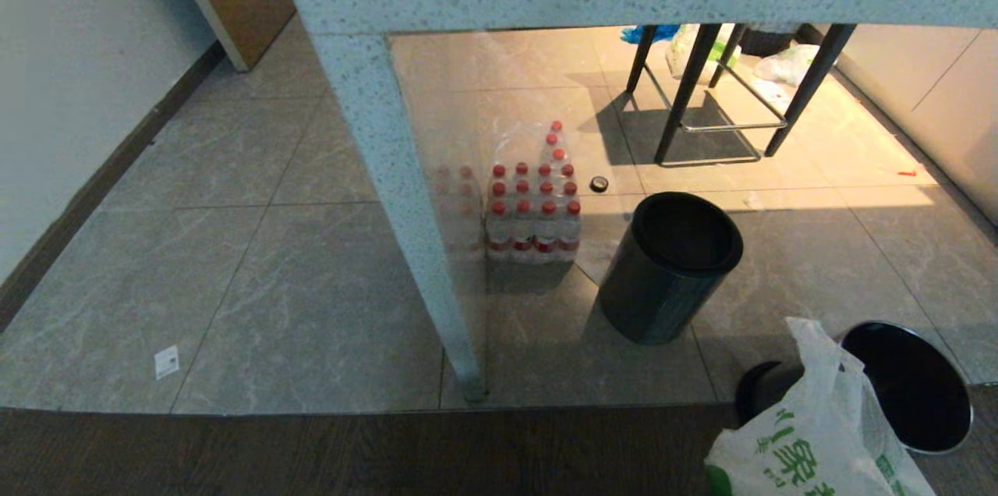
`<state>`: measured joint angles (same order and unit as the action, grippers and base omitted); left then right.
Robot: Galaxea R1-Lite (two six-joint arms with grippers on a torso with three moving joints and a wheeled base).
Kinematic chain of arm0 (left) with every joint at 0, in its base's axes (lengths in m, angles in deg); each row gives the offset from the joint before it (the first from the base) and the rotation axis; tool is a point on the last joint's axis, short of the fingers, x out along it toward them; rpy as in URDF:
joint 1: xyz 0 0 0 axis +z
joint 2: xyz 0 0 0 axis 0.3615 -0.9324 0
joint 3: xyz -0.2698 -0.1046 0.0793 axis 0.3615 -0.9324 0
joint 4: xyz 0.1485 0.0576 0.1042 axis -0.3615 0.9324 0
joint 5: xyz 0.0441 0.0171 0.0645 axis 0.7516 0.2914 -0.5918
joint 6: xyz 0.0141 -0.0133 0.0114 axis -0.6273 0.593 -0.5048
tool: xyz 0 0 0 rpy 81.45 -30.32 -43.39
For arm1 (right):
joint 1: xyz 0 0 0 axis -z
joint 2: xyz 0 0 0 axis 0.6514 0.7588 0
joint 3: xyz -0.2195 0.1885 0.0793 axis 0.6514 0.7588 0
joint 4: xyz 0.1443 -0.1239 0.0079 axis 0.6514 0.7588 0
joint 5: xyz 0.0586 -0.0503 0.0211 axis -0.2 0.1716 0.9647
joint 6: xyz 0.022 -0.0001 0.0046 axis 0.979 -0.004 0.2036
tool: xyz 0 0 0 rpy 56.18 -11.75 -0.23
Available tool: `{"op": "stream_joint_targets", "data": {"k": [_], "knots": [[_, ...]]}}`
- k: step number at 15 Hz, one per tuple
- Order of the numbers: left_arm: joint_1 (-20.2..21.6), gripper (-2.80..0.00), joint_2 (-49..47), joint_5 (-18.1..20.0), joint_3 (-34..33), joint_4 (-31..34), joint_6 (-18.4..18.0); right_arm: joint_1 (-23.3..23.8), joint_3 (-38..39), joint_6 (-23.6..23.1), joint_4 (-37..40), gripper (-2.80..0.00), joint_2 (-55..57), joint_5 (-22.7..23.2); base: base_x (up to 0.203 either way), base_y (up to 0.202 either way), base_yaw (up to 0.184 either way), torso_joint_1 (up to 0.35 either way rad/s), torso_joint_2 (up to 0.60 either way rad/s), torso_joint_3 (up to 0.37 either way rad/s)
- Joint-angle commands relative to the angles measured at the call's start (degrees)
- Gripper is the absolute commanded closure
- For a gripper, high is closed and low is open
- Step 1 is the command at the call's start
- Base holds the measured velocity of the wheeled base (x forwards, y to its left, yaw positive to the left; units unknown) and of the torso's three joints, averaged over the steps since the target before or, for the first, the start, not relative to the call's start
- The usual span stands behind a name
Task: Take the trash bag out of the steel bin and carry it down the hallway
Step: Put the trash bag at the door
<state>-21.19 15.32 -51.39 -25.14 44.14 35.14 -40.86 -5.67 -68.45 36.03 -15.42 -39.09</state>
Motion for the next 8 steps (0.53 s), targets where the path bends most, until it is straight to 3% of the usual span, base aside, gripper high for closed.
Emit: {"op": "stream_joint_targets", "data": {"k": [1, 8], "knots": [[0.0, 0.0, 0.0, -0.02, 0.0, 0.02, 0.02, -0.04, 0.0, -0.04, -0.02, 0.0, 0.1, 0.05, 0.0, 0.0, 0.0, 0.002, 0.0, 0.203], [0.0, 0.0, 0.0, -0.02, -0.02, 0.02, 0.02, -0.04, 0.0, -0.04, -0.02, 0.0, 0.1, 0.05, 0.0, 0.0, 0.0, 0.002, 0.0, 0.202]]}}
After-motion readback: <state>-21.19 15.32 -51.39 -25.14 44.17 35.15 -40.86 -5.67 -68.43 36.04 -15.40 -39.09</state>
